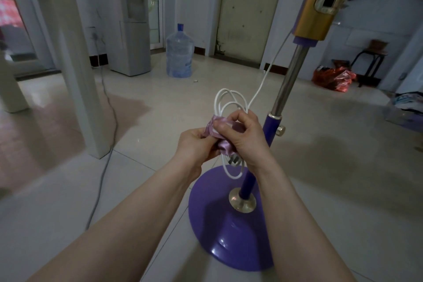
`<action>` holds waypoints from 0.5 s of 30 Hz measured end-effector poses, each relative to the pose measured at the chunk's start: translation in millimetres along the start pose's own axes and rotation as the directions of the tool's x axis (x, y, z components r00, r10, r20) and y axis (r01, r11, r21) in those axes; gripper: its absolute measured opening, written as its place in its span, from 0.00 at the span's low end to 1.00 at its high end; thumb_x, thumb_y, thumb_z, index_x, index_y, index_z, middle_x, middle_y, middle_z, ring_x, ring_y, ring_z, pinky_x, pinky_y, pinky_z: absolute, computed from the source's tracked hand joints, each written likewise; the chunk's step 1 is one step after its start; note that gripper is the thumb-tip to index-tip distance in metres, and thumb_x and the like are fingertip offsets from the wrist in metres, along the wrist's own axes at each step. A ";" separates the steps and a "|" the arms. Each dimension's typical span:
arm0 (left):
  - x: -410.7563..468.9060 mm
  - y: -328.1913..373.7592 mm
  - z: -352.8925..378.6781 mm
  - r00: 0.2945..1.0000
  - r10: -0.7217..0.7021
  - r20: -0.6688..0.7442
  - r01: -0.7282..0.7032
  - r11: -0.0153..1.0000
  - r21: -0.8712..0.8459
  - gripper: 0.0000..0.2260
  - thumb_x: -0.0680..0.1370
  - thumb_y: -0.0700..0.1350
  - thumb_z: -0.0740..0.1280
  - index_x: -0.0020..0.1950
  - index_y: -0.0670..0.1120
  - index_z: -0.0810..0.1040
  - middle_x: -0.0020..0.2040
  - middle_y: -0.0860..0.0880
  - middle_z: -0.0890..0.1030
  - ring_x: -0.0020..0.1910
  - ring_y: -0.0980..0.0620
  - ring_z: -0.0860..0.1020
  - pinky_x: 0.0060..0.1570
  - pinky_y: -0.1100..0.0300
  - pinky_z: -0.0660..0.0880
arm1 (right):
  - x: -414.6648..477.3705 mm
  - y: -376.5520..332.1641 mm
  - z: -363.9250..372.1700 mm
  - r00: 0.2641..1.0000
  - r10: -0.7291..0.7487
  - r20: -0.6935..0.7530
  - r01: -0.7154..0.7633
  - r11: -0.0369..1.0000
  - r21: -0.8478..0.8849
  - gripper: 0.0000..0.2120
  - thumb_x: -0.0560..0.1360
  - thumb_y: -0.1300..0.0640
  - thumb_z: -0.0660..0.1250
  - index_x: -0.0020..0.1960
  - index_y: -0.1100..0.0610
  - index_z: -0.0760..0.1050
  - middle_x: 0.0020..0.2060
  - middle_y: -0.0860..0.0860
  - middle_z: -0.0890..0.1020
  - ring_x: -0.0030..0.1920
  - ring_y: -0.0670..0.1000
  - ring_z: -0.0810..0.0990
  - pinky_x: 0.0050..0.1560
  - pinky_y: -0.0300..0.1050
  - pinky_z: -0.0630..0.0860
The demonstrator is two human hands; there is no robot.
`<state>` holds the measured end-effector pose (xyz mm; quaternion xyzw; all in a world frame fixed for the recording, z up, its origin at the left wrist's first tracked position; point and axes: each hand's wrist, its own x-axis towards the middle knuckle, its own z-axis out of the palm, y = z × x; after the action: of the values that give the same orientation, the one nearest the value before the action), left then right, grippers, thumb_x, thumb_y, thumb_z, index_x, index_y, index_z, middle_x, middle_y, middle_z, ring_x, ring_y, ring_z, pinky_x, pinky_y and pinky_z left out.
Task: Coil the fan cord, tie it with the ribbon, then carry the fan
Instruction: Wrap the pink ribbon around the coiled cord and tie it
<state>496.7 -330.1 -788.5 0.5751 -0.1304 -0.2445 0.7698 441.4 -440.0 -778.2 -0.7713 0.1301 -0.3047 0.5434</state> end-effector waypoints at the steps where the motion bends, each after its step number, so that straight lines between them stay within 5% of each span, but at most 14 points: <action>1: -0.3 -0.9 -0.2 0.999 0.028 -0.023 -0.027 0.998 0.054 0.04 0.75 0.38 0.69 0.41 0.41 0.83 0.33 0.44 0.85 0.32 0.51 0.84 0.33 0.63 0.81 | -1.2 -0.9 0.3 1.000 -0.013 -0.004 0.012 0.999 -0.052 0.15 0.69 0.48 0.76 0.40 0.57 0.74 0.57 0.52 0.70 0.49 0.48 0.78 0.45 0.41 0.81; 5: -1.0 -2.8 -1.8 0.990 0.141 0.022 -0.141 0.941 0.306 0.09 0.77 0.42 0.66 0.38 0.43 0.83 0.35 0.40 0.84 0.35 0.46 0.83 0.41 0.57 0.82 | -2.1 -1.4 2.1 0.997 -0.023 -0.080 0.004 0.974 -0.228 0.16 0.67 0.46 0.75 0.37 0.55 0.73 0.55 0.49 0.70 0.47 0.46 0.75 0.42 0.39 0.75; 9: -2.4 3.5 -1.3 0.970 0.198 0.138 -0.239 0.872 0.427 0.12 0.78 0.41 0.64 0.37 0.42 0.83 0.35 0.43 0.85 0.34 0.50 0.85 0.36 0.62 0.81 | 3.7 -0.9 4.7 0.965 -0.061 -0.256 -0.027 0.945 -0.325 0.15 0.68 0.46 0.72 0.33 0.54 0.70 0.55 0.51 0.71 0.40 0.45 0.74 0.35 0.38 0.69; 12: -6.3 -4.2 5.2 0.966 0.257 0.013 -0.237 0.870 0.433 0.16 0.79 0.46 0.64 0.36 0.41 0.83 0.33 0.43 0.84 0.32 0.49 0.84 0.36 0.59 0.82 | 5.4 6.2 11.4 0.937 -0.091 -0.338 -0.046 0.925 -0.378 0.16 0.68 0.47 0.71 0.30 0.52 0.67 0.56 0.53 0.70 0.36 0.40 0.71 0.31 0.33 0.63; 15: -3.7 -7.1 6.3 0.975 0.151 -0.161 -0.100 0.953 0.287 0.17 0.79 0.46 0.63 0.35 0.41 0.83 0.33 0.41 0.85 0.33 0.44 0.84 0.42 0.54 0.82 | 5.8 14.0 15.5 0.924 -0.092 -0.371 -0.076 0.907 -0.413 0.15 0.67 0.48 0.71 0.30 0.51 0.67 0.55 0.53 0.70 0.33 0.39 0.70 0.28 0.32 0.61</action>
<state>488.9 -334.9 -793.0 0.6873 -0.1292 -0.1210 0.7045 457.2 -436.6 -792.6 -0.7961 0.2930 -0.4161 0.3274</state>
